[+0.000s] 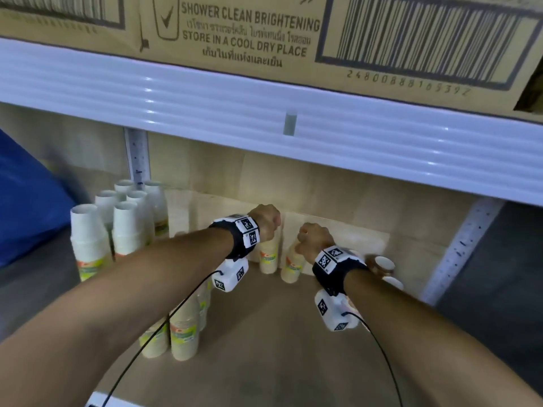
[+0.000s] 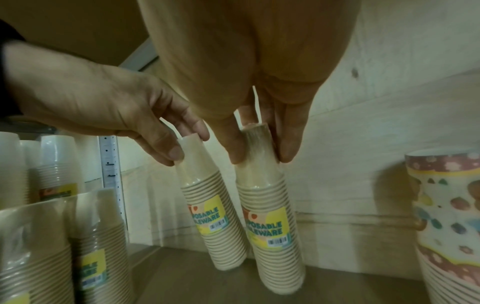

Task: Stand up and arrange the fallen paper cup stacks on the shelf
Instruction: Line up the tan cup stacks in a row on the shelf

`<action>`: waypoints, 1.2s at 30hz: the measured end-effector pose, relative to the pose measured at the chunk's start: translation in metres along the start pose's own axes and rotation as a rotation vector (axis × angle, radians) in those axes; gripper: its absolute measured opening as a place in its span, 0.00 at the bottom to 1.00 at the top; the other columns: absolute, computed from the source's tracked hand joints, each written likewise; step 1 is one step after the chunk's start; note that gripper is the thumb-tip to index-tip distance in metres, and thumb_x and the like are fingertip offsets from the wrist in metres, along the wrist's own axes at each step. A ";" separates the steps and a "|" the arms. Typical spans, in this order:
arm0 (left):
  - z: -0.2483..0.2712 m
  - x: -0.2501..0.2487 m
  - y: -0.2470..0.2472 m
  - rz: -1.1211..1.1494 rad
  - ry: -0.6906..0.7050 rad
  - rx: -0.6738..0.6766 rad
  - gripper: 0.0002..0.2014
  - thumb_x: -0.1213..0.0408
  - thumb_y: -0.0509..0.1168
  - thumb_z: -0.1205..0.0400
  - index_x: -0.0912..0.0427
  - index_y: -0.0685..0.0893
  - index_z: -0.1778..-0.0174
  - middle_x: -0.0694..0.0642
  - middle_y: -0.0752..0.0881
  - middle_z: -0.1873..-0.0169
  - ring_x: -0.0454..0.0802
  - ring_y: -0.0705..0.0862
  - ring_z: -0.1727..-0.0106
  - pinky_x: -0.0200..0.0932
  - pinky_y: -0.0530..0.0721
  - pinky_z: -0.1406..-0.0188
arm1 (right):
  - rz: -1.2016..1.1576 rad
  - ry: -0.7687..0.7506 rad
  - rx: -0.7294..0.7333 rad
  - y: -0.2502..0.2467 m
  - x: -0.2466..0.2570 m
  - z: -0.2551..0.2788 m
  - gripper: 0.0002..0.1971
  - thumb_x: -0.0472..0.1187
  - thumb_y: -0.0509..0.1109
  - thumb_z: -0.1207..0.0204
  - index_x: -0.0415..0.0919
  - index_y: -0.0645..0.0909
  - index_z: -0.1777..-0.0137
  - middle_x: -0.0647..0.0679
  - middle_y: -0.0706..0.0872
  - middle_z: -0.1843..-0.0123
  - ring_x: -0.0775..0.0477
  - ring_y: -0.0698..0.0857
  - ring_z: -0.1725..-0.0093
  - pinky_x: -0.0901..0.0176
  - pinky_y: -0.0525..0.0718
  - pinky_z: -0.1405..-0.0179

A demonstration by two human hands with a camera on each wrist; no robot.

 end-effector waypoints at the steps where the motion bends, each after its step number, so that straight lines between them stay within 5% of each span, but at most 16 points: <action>1: -0.004 0.001 0.001 0.002 -0.002 0.001 0.18 0.75 0.66 0.20 0.60 0.83 0.34 0.58 0.82 0.35 0.56 0.84 0.38 0.38 0.78 0.53 | 0.001 -0.004 0.000 0.002 0.000 -0.005 0.11 0.34 0.71 0.27 0.36 0.82 0.44 0.43 0.84 0.46 0.42 0.84 0.47 0.53 0.85 0.48; 5: -0.017 0.008 0.006 0.033 0.011 -0.015 0.18 0.76 0.63 0.18 0.58 0.83 0.34 0.58 0.83 0.36 0.56 0.84 0.40 0.38 0.77 0.56 | 0.036 -0.019 -0.009 0.005 0.004 -0.021 0.04 0.34 0.68 0.25 0.40 0.78 0.52 0.43 0.82 0.49 0.41 0.84 0.49 0.55 0.82 0.55; 11: -0.034 0.015 0.018 0.037 0.011 0.007 0.18 0.77 0.62 0.19 0.60 0.84 0.35 0.60 0.84 0.39 0.58 0.85 0.43 0.41 0.78 0.58 | 0.037 -0.032 -0.008 0.017 0.005 -0.038 0.09 0.35 0.68 0.26 0.40 0.80 0.47 0.42 0.85 0.44 0.39 0.85 0.45 0.57 0.80 0.56; 20: -0.046 0.019 0.033 0.033 0.015 0.045 0.21 0.81 0.63 0.21 0.63 0.83 0.33 0.62 0.83 0.37 0.60 0.84 0.39 0.44 0.82 0.51 | -0.031 -0.034 -0.012 0.031 0.004 -0.048 0.09 0.35 0.66 0.23 0.37 0.80 0.45 0.39 0.85 0.43 0.36 0.85 0.43 0.53 0.82 0.52; 25: -0.048 0.015 0.032 0.027 0.071 0.048 0.22 0.83 0.60 0.22 0.63 0.81 0.34 0.61 0.81 0.34 0.60 0.81 0.35 0.41 0.76 0.52 | -0.075 -0.056 -0.039 0.034 0.005 -0.048 0.08 0.36 0.66 0.26 0.39 0.79 0.48 0.41 0.85 0.44 0.36 0.84 0.42 0.54 0.82 0.49; 29: -0.045 0.013 0.030 0.045 0.103 0.030 0.20 0.81 0.60 0.20 0.68 0.79 0.31 0.61 0.78 0.31 0.58 0.77 0.31 0.41 0.76 0.45 | -0.064 -0.042 -0.050 0.032 0.004 -0.044 0.16 0.36 0.65 0.24 0.40 0.78 0.36 0.41 0.83 0.35 0.37 0.82 0.36 0.55 0.80 0.42; 31: -0.044 0.014 0.028 0.078 0.101 0.020 0.12 0.80 0.61 0.20 0.69 0.79 0.41 0.61 0.79 0.40 0.53 0.79 0.37 0.39 0.74 0.47 | -0.056 -0.028 -0.058 0.029 0.001 -0.042 0.22 0.36 0.65 0.22 0.41 0.75 0.27 0.42 0.79 0.28 0.39 0.79 0.30 0.56 0.77 0.35; 33: -0.043 0.017 0.025 0.159 0.086 0.017 0.13 0.80 0.63 0.21 0.59 0.74 0.48 0.55 0.74 0.47 0.47 0.74 0.44 0.40 0.76 0.47 | -0.056 -0.023 -0.060 0.025 0.000 -0.039 0.26 0.37 0.65 0.21 0.42 0.70 0.21 0.42 0.76 0.24 0.40 0.76 0.26 0.57 0.75 0.31; 36: -0.037 0.018 0.015 0.174 0.081 0.006 0.16 0.75 0.66 0.20 0.53 0.79 0.40 0.51 0.75 0.41 0.48 0.76 0.42 0.37 0.73 0.48 | -0.074 0.002 -0.050 0.018 -0.002 -0.031 0.28 0.38 0.66 0.21 0.44 0.69 0.20 0.41 0.74 0.22 0.39 0.77 0.26 0.54 0.77 0.30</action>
Point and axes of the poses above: each hand's wrist, its own z-axis away from the middle knuckle, its own y-axis out of the palm, x = y × z, the point moved 9 cm from there along -z, towards the middle knuckle
